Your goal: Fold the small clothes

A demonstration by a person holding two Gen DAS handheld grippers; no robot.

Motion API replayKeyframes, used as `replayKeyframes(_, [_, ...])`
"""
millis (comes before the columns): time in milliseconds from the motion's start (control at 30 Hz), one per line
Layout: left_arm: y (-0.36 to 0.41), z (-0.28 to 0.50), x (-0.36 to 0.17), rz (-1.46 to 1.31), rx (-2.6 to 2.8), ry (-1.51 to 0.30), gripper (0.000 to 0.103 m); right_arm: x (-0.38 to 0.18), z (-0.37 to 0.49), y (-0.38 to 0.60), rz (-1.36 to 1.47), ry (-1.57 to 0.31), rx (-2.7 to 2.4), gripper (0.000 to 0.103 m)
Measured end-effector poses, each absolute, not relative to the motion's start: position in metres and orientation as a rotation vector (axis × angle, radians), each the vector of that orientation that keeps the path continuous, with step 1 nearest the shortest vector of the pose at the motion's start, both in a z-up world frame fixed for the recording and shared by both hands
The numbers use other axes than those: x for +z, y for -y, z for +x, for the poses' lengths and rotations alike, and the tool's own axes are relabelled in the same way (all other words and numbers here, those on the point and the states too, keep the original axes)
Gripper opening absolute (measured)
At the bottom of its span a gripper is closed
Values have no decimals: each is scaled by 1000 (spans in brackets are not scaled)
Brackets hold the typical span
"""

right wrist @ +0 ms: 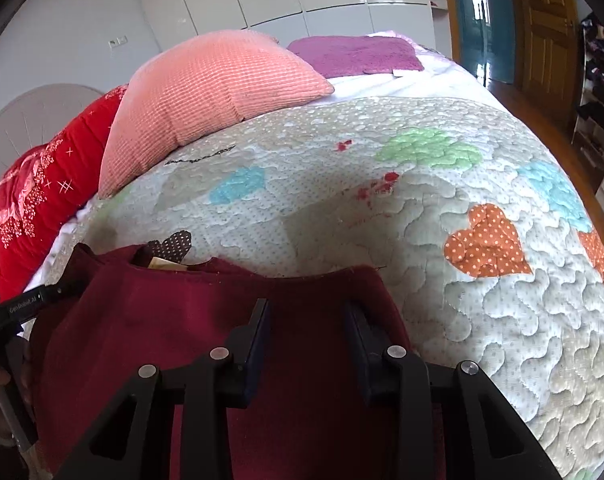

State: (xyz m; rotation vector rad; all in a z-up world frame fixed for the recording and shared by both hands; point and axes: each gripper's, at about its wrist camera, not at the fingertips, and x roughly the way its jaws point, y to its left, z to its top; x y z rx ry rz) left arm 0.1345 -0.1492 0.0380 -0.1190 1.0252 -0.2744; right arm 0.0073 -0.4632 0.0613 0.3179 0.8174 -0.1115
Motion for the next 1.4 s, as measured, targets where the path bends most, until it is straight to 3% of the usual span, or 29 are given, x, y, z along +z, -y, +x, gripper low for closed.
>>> replayKeyframes(333, [132, 92, 62, -56, -267, -968, 68, 89, -66, 433, 248, -796, -99, 41])
replayKeyframes(467, [125, 66, 63, -14, -272, -968, 68, 68, -58, 428, 211, -883, -136, 42])
replayKeyframes(633, [111, 38, 65, 35, -253, -948, 68, 96, -57, 408, 263, -843, -80, 42])
replayKeyframes(1033, [61, 4, 56, -52, -243, -930, 69, 126, 16, 282, 246, -821, 184, 48])
replayKeyframes(1400, [48, 14, 50, -149, -350, -935, 69, 89, 133, 201, 134, -1000, 164, 50])
